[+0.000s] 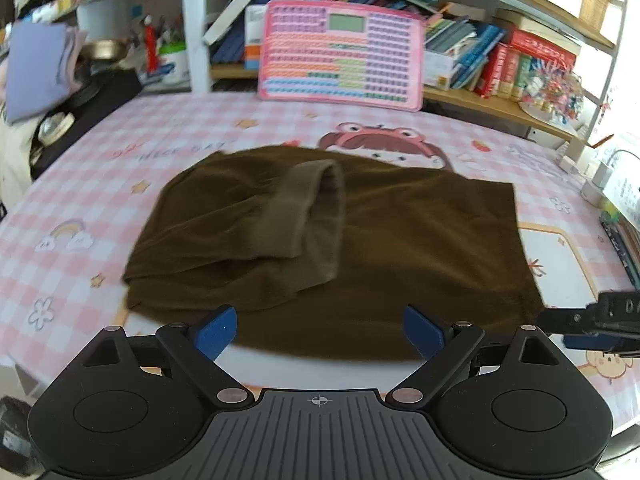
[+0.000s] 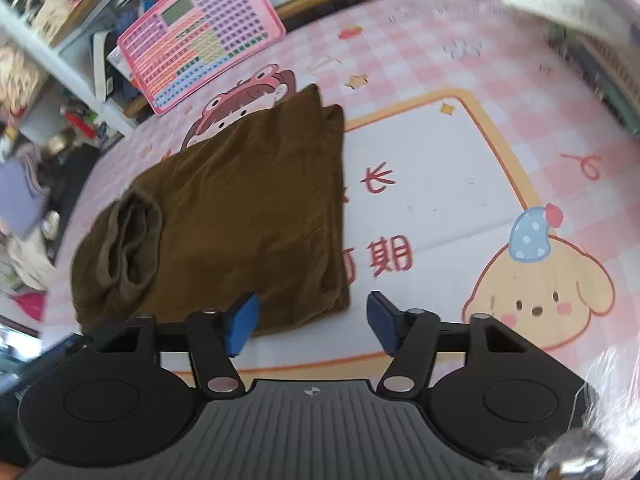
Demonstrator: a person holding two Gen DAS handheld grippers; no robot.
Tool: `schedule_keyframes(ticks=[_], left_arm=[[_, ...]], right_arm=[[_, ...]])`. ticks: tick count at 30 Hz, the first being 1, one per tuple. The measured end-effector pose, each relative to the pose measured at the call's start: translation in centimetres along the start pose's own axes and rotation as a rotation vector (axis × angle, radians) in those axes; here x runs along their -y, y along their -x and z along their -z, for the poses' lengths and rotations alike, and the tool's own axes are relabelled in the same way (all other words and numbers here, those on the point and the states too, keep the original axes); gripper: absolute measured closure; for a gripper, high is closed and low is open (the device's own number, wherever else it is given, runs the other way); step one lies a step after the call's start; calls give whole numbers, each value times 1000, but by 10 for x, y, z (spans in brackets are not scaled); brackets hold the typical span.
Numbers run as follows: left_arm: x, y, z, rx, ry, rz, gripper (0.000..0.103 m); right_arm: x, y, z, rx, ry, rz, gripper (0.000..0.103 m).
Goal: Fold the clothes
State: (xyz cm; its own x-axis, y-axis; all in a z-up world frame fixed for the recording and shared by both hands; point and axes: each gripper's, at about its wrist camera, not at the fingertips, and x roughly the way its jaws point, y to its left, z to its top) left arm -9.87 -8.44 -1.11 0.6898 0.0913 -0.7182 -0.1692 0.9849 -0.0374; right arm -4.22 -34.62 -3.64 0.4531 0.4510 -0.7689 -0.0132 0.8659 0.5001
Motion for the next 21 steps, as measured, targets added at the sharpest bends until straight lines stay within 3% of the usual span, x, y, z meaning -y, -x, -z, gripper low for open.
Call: schedule_keyframes(ticks=[4,14,21], left_arm=[[28,-2,0,16,-7,-31,10],[56,3,12,-19,61,-150,10],[69,11,16,-14,48,-177,10]], right_arm=[[29,-12,-20,-100,-91,-112,55],[43,-32,-47,-226,-40,-257,57],[46,-53,-58,-300,-107,-343,64]])
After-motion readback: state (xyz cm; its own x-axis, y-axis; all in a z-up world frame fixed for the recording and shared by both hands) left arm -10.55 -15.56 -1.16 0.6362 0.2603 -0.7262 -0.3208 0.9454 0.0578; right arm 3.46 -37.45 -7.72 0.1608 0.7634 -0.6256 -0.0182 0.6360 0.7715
